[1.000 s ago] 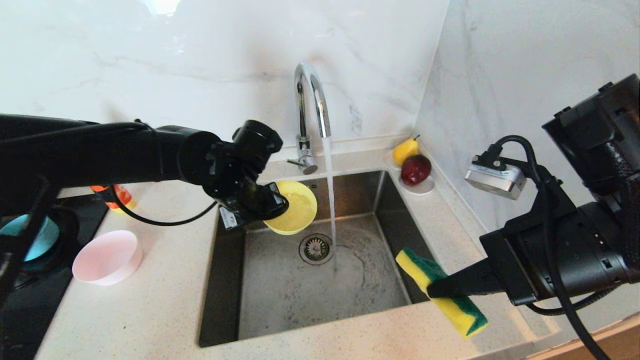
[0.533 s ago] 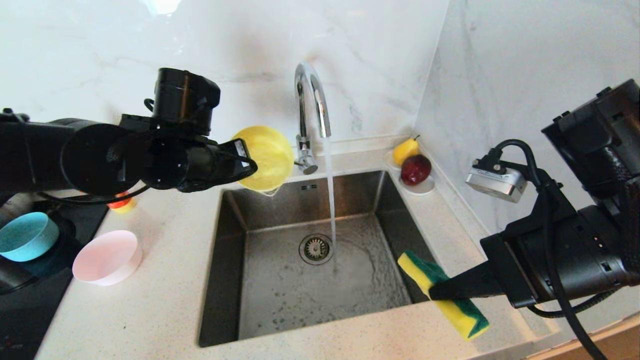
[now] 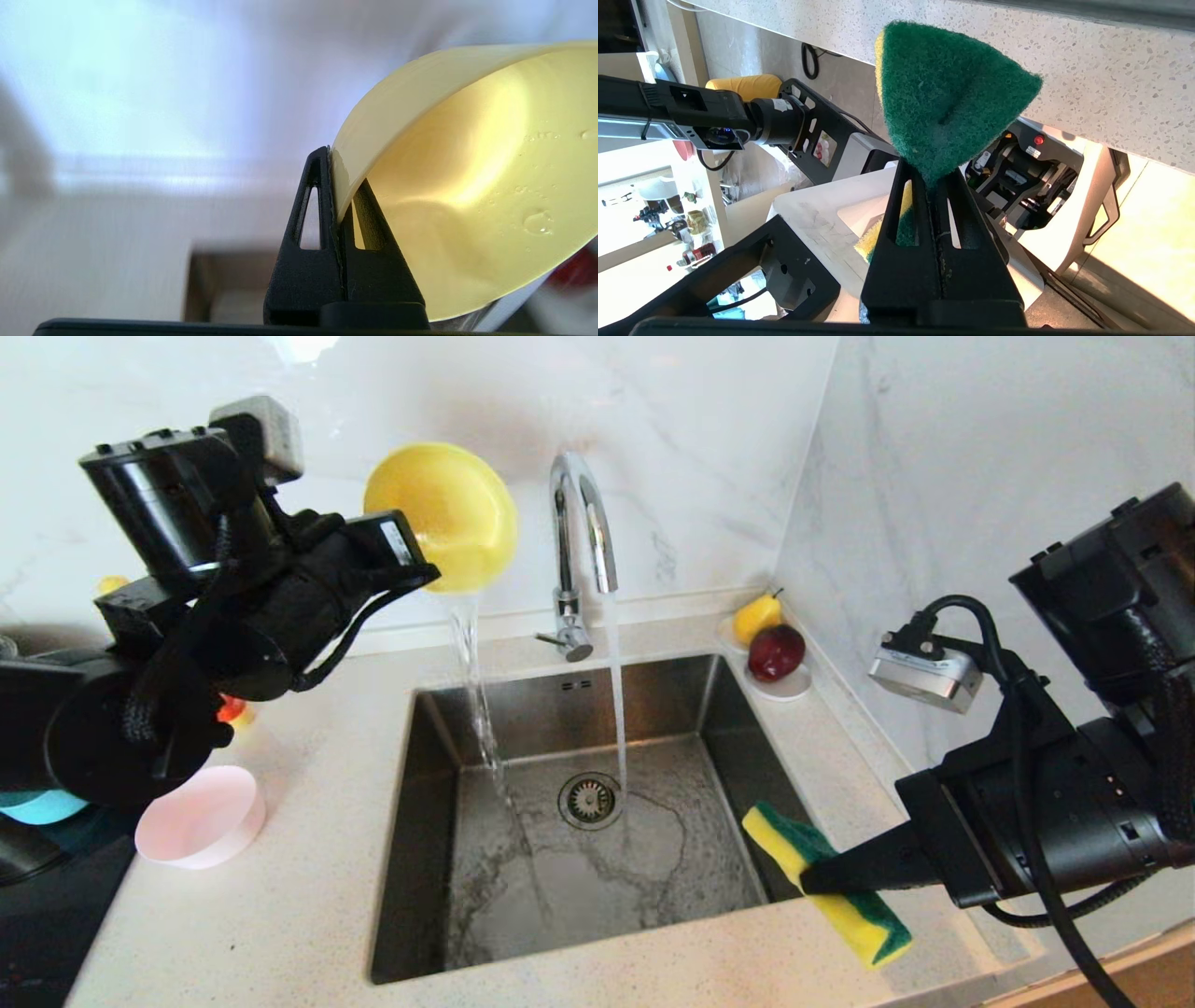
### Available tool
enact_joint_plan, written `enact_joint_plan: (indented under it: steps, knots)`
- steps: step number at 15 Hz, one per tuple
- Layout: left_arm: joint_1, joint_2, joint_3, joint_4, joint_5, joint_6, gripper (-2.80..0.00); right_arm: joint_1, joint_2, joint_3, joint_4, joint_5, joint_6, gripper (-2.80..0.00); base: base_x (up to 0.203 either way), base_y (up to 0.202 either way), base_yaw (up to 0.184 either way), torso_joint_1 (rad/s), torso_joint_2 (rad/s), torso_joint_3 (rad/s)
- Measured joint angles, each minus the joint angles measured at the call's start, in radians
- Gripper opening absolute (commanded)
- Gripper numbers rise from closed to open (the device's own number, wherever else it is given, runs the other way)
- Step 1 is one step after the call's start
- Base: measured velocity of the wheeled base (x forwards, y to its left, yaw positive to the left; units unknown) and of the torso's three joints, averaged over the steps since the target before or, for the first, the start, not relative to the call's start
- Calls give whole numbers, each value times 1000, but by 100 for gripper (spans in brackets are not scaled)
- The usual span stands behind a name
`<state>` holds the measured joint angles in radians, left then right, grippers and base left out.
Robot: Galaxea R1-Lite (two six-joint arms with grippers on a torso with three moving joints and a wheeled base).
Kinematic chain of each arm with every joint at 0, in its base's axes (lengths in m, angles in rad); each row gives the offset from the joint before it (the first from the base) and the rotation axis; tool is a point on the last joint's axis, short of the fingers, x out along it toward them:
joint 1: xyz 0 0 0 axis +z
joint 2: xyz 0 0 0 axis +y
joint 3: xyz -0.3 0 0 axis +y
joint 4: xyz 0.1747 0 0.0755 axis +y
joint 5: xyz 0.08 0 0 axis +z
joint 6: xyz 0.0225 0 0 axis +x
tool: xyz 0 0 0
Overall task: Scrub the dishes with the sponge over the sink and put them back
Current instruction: Wash the bowl
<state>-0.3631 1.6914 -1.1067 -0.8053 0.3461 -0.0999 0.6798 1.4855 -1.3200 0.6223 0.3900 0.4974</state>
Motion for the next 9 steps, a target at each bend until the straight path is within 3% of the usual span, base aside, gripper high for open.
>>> enact_joint_plan:
  steps: [3,7,9]
  knots:
    - [4,-30,15,-97,-52,38,-280,-2,0,0,0,0,1,-280,0,0,0,0,0,0]
    - [6,-44,77,-285,-92,149,-280,-3,-2,-1,0,1,1,-280,0,0,0,0,0,0]
    - [6,-47,92,-344,-93,160,-280,-3,-2,-1,1,2,2,-280,0,0,0,0,0,0]
